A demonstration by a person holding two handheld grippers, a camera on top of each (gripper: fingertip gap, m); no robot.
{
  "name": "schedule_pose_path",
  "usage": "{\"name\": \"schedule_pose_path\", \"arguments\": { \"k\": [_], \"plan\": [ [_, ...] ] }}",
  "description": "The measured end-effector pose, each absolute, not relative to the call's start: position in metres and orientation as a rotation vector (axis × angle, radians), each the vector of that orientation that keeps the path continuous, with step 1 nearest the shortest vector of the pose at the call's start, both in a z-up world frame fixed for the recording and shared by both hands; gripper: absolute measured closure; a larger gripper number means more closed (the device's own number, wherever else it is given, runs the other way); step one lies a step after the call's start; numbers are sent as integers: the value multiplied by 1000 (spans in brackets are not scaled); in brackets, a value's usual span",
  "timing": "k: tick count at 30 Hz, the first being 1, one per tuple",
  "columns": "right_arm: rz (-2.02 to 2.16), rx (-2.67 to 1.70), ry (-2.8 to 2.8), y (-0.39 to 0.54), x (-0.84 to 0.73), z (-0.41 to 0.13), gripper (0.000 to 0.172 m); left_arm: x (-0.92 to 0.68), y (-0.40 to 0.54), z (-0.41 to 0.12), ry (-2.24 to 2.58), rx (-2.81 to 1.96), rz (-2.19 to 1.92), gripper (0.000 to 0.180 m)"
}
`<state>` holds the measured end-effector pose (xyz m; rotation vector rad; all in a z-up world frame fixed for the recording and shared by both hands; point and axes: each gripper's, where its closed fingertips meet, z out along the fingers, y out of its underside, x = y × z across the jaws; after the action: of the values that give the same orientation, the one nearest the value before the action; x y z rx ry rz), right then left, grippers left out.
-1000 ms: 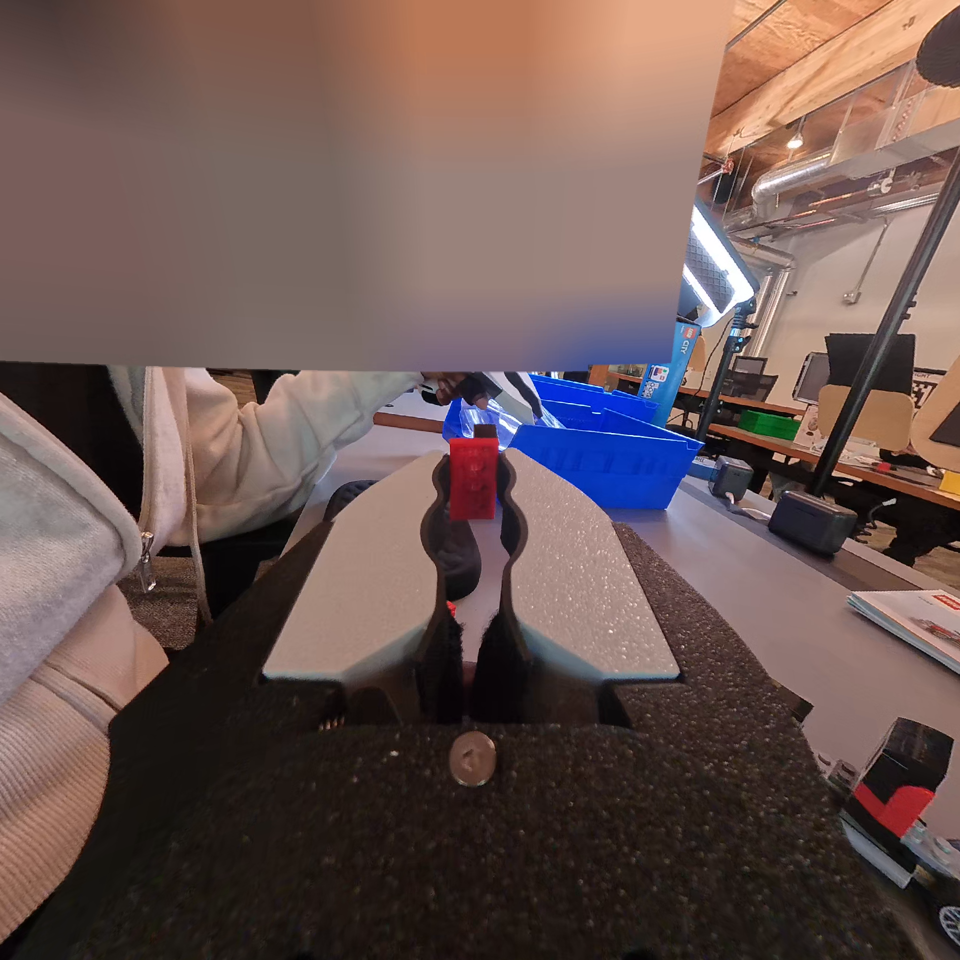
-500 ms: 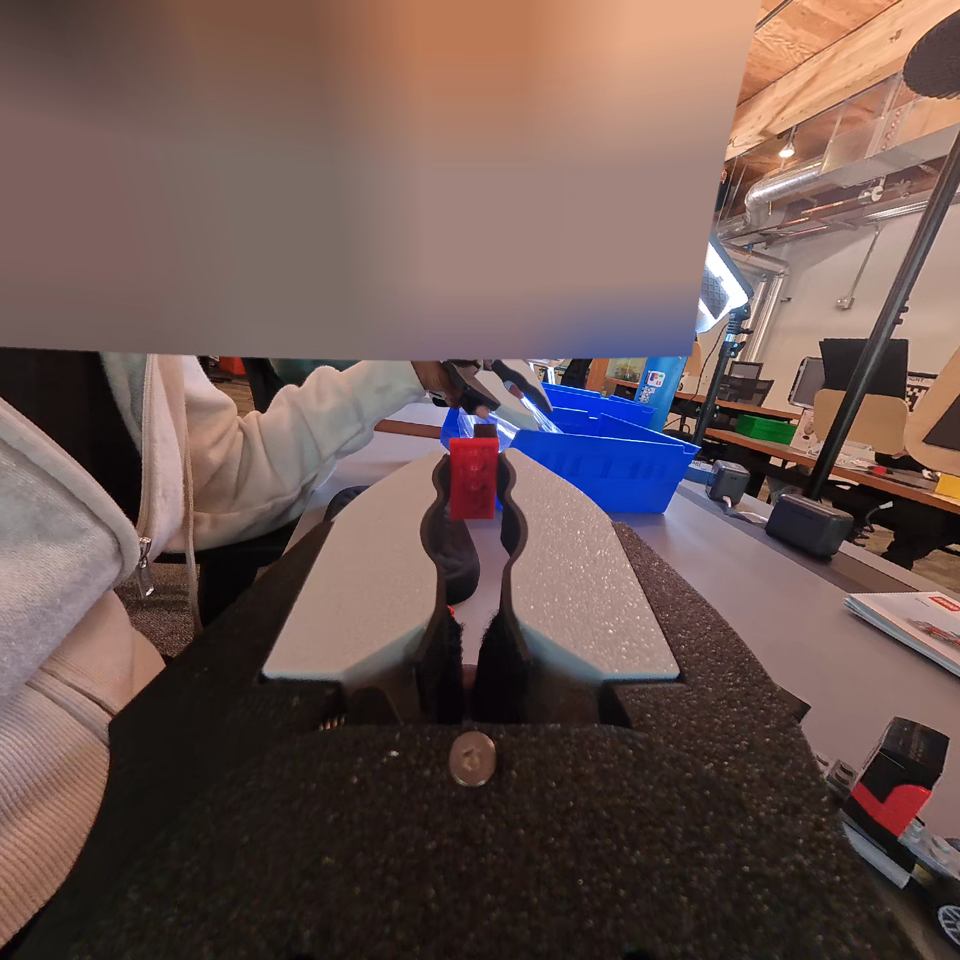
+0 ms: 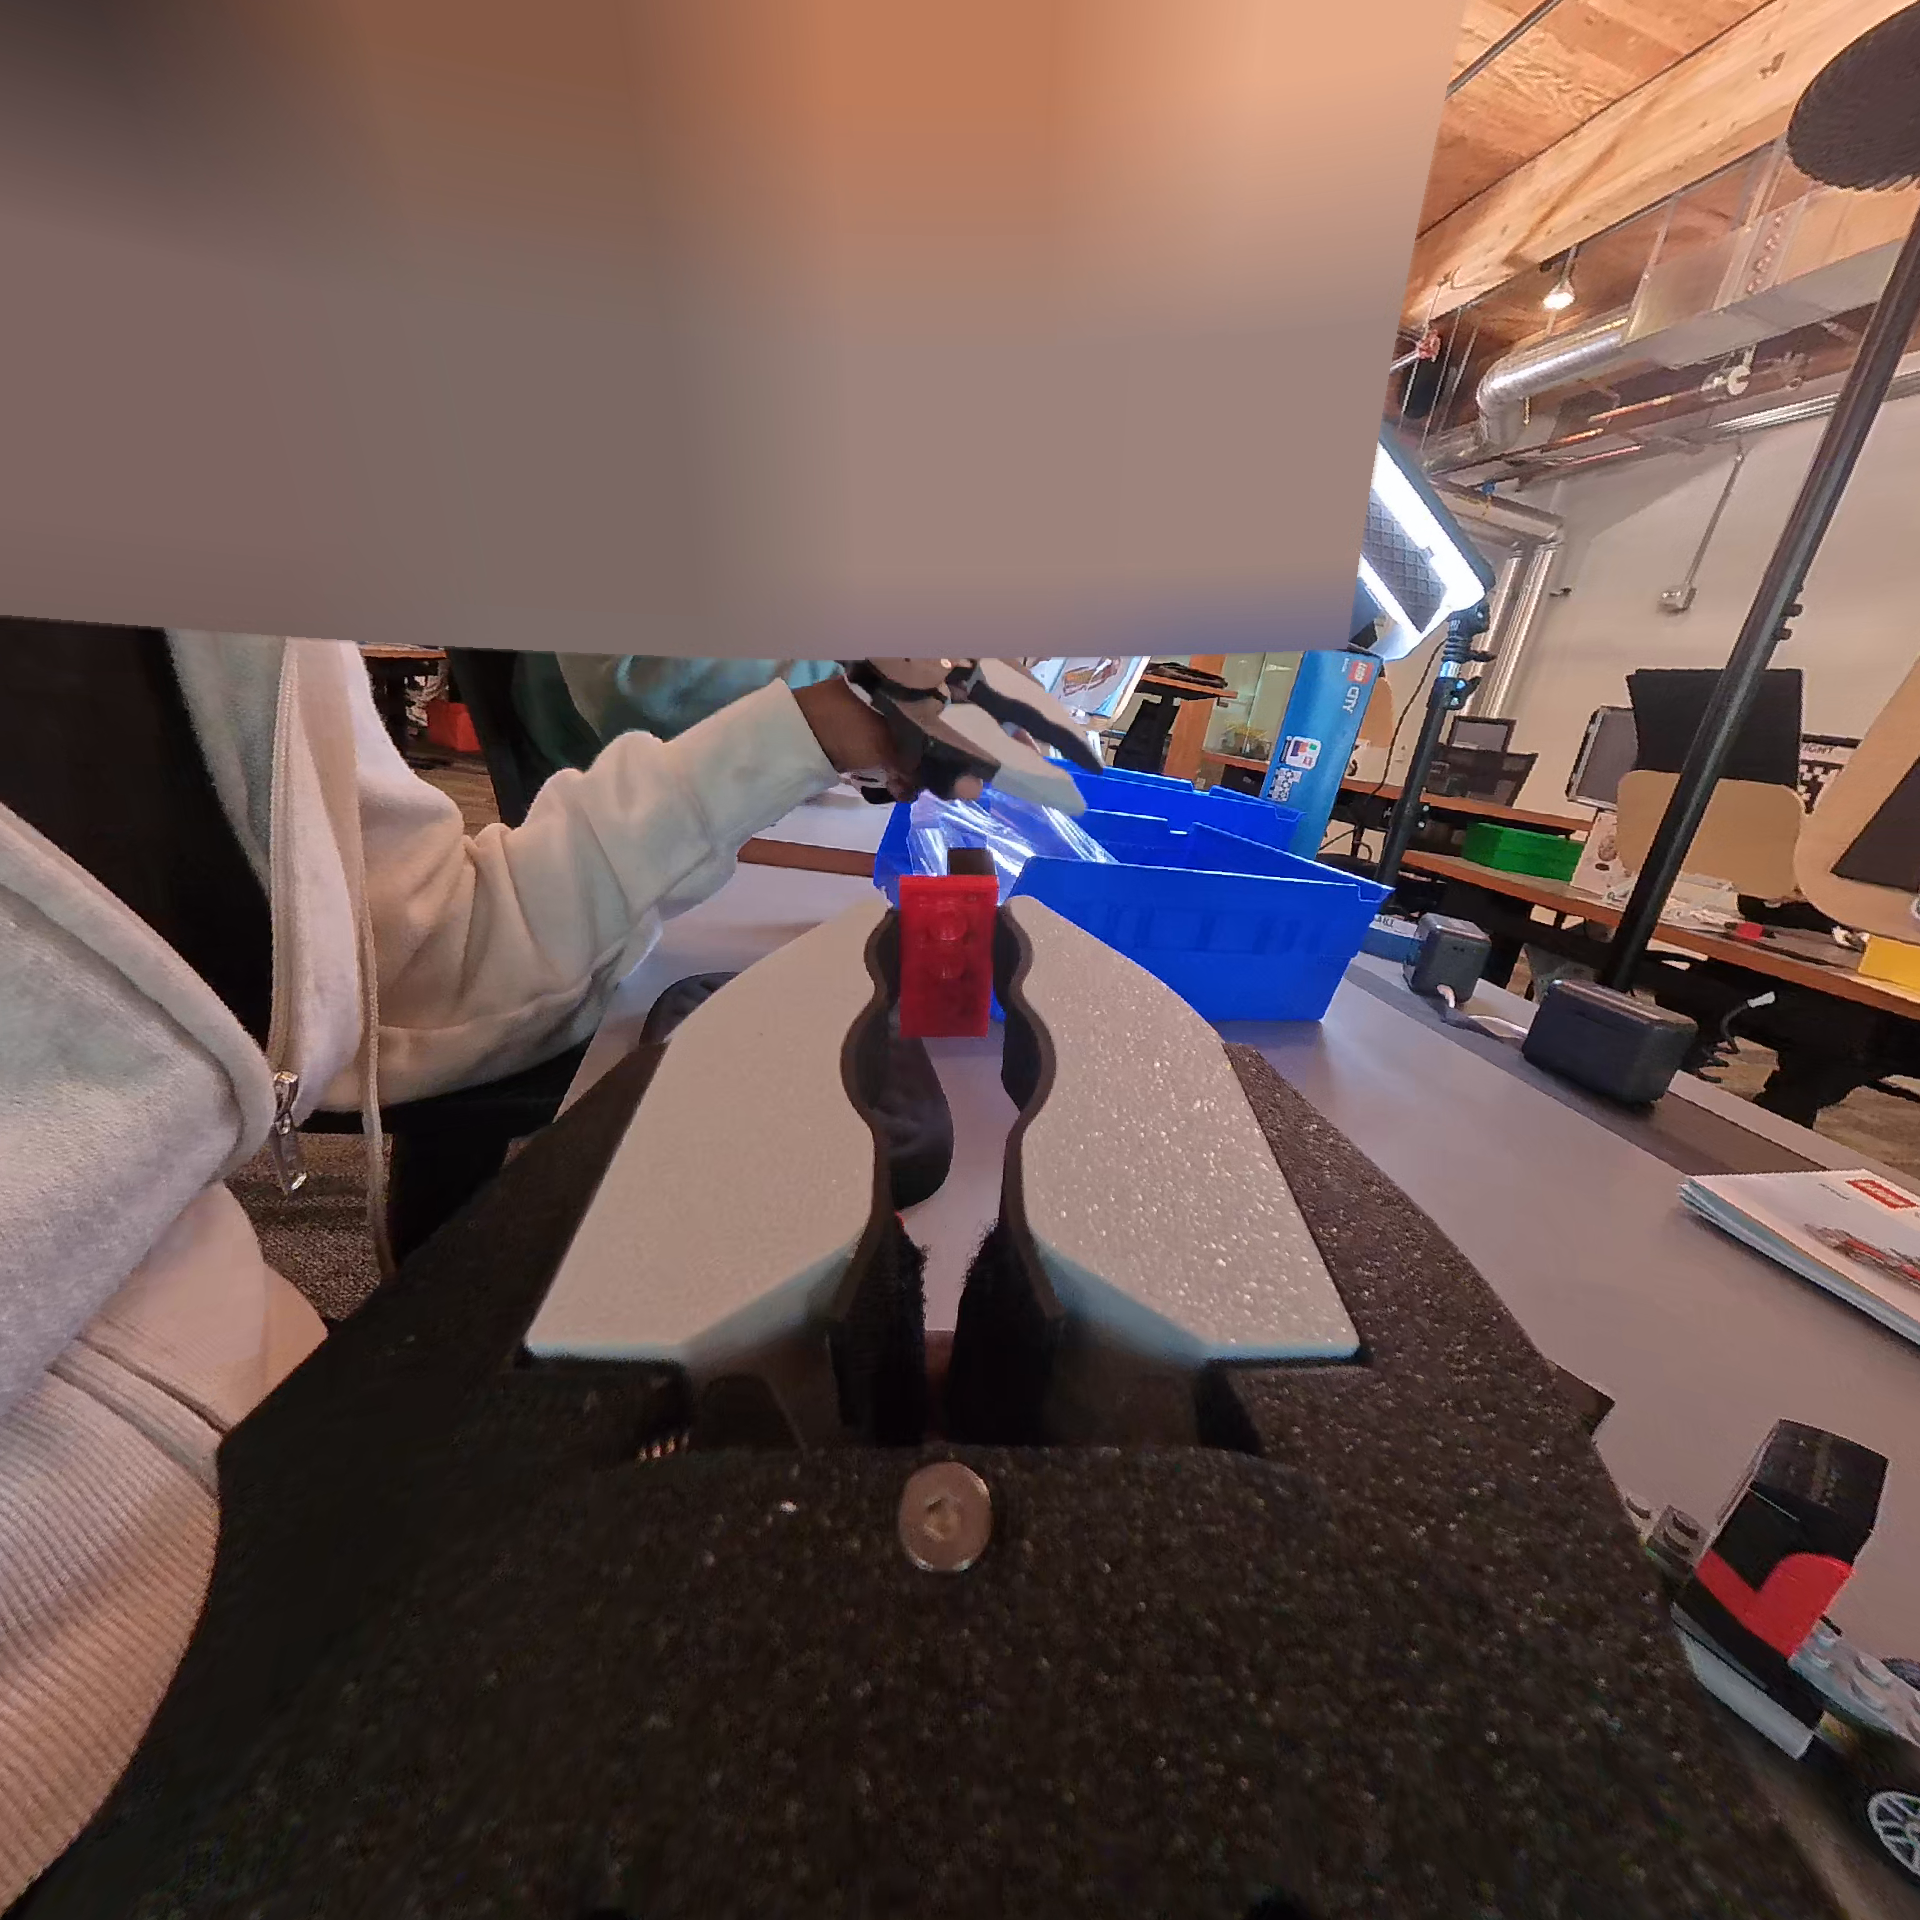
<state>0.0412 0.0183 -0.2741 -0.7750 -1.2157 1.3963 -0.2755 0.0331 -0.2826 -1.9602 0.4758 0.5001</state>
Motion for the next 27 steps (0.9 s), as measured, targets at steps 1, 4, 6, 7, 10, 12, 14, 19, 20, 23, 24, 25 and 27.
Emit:
{"name": "schedule_pose_path", "arguments": {
  "k": [1,4,6,7,10,12,14,19,20,23,24,25,27],
  "plan": [
    [1397,-780,-1212,19,41,-274,155,-269,34,-271,456,-1900,469,150],
    [1411,-810,-1181,24,41,-273,155,-207,38,-235,527,-1659,234,150],
    [1442,-833,-1147,29,42,-271,155,-142,37,-215,638,-1465,21,150],
    [1464,-846,-1129,31,43,-270,155,-109,35,-209,691,-1374,-77,150],
    [1514,-877,-1076,37,46,-268,155,-28,37,-223,817,-1289,-265,150],
    [1533,-872,-1064,38,47,-267,155,4,43,-247,873,-1350,-324,156],
    [1531,-859,-1074,35,48,-267,155,23,45,-263,892,-1390,-423,162],
    [1520,-826,-1137,26,46,-269,155,45,31,-281,975,-1409,-666,164],
    [1518,-820,-1149,24,45,-270,155,47,30,-282,982,-1410,-682,164],
    [1523,-798,-1193,17,44,-272,155,51,30,-289,1007,-1414,-687,166],
    [1524,-796,-1195,16,44,-272,155,52,28,-289,1019,-1405,-698,168],
    [1533,-790,-1196,15,44,-271,155,53,26,-288,1025,-1392,-711,170],
    [1532,-794,-1198,15,44,-272,155,53,25,-288,1026,-1396,-737,171]
  ]
}}
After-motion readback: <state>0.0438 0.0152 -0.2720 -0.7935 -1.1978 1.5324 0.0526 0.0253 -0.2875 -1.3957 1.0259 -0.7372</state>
